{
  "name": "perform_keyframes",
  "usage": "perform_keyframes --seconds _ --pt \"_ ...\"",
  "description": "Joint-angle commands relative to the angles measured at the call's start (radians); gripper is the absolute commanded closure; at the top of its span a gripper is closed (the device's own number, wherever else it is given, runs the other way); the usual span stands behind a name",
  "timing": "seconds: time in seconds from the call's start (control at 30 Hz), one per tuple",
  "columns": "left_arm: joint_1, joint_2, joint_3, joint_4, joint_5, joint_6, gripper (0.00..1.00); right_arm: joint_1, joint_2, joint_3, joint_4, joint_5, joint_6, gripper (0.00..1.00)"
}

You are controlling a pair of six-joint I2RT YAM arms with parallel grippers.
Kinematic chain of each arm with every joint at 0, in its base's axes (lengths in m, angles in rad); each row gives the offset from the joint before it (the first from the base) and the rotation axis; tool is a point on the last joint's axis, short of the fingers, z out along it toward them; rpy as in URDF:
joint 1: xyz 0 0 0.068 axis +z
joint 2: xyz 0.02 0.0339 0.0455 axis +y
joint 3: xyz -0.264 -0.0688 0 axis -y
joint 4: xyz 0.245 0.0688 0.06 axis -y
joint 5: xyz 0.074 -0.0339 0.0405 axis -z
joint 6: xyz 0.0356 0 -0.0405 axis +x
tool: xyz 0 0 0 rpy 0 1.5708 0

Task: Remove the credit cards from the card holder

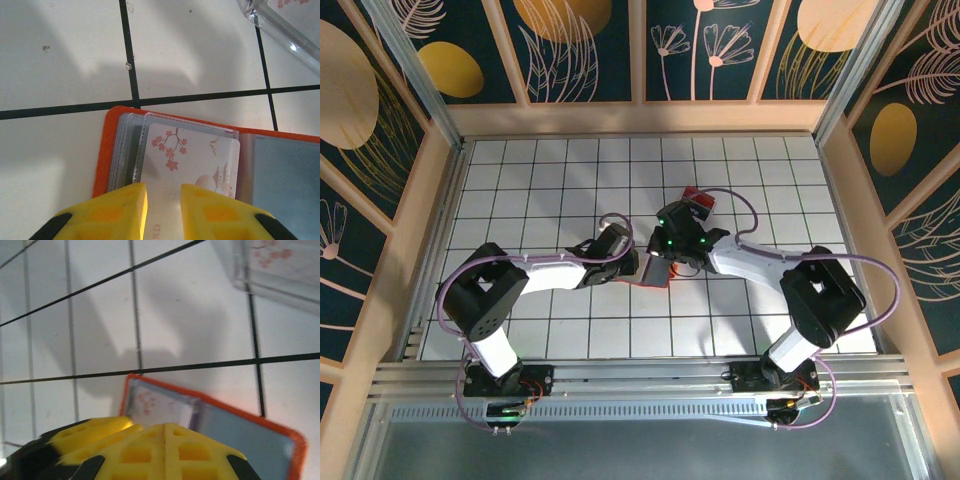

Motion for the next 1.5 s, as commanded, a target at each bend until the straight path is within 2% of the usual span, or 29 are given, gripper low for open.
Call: perform_keyframes --seconds 0.0,0.23,0.5,0.67,0.77,1.03,1.47 --pt "0.004 0.015 -0.038 -0.044 0.029 -0.029 0.75 0.025 -0.019 -0.006 0.042 0.000 0.067 0.97" --pt "0.004 -0.011 -0.048 -0.046 0.009 -0.033 0.74 0.053 0.041 -0.059 0.102 -0.031 0.152 0.97" --pt "0.005 -0.103 -0.047 -0.091 -0.059 -0.048 0.59 0.059 0.081 -0.114 0.135 -0.058 0.184 0.97" --pt "0.004 -0.140 -0.056 -0.113 -0.112 -0.059 0.58 0.059 0.108 -0.112 0.148 -0.076 0.179 0.96" --pt "0.005 -0.132 -0.056 -0.120 -0.122 -0.057 0.58 0.059 0.118 -0.114 0.162 -0.082 0.173 0.91" --pt "0.005 -0.058 -0.044 -0.116 -0.103 -0.054 0.67 0.055 0.099 -0.130 0.193 -0.083 0.149 0.75" --pt "0.008 -0.024 -0.042 -0.108 -0.068 -0.055 0.78 0.051 0.122 -0.137 0.269 -0.146 0.139 0.75"
